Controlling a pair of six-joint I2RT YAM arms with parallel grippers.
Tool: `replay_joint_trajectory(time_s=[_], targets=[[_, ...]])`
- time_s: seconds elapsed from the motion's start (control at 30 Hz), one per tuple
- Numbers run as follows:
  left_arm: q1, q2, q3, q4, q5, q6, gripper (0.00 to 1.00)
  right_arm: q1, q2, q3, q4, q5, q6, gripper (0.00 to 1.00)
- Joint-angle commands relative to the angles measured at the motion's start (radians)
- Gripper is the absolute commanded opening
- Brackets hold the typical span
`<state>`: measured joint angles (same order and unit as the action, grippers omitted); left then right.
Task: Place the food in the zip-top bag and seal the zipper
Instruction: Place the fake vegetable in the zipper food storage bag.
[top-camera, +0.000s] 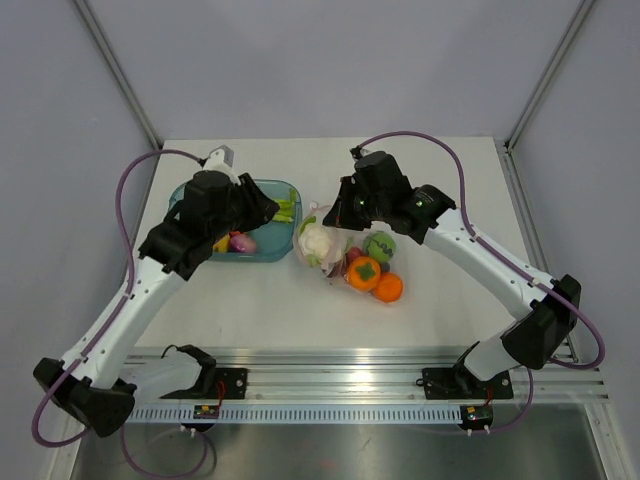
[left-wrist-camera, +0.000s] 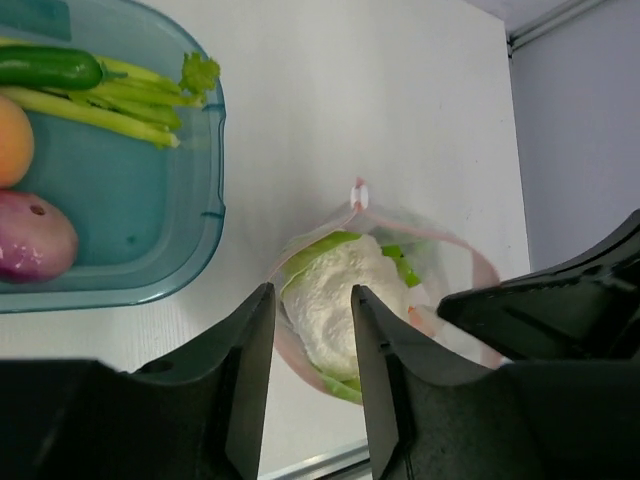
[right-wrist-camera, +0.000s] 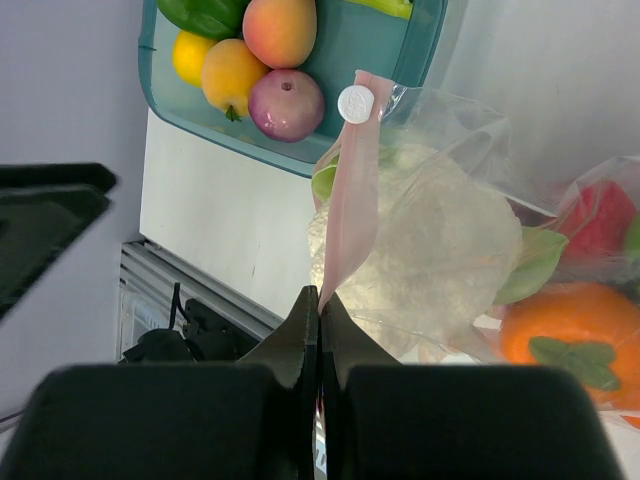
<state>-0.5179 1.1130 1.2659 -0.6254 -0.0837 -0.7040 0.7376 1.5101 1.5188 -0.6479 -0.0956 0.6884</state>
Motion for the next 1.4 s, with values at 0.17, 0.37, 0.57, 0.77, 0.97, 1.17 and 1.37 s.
replay_joint_trajectory(time_s=[0.17, 0.37, 0.57, 0.77, 0.97, 1.17, 1.37], targets=[[0.033, 0.045, -0.316, 0.262, 0.277, -0.075, 0.49, -0.004, -0.037, 0.030, 0.045, -0.009, -0.012, 0.01], [0.036, 0.113, -0.375, 0.357, 0.328, -0.101, 0.42, -0.004, -0.039, 0.027, 0.048, -0.012, -0.012, 0.01], [0.036, 0.162, -0.376, 0.409, 0.352, -0.114, 0.41, -0.003, -0.028, 0.035, 0.048, -0.018, -0.012, 0.01], [0.036, 0.246, -0.343, 0.424, 0.386, -0.115, 0.14, -0.004, -0.027, 0.041, 0.039, -0.006, -0.015, 0.01], [0.032, 0.240, -0.133, 0.210, 0.369, -0.016, 0.00, -0.070, -0.025, 0.102, -0.042, 0.034, -0.088, 0.01], [0.025, 0.288, 0.235, -0.017, 0.415, 0.086, 0.00, -0.196, 0.028, 0.359, -0.194, 0.089, -0.200, 0.01], [0.001, 0.303, 0.317, 0.016, 0.522, 0.035, 0.00, -0.195, 0.070, 0.543, -0.279, 0.140, -0.265, 0.02]])
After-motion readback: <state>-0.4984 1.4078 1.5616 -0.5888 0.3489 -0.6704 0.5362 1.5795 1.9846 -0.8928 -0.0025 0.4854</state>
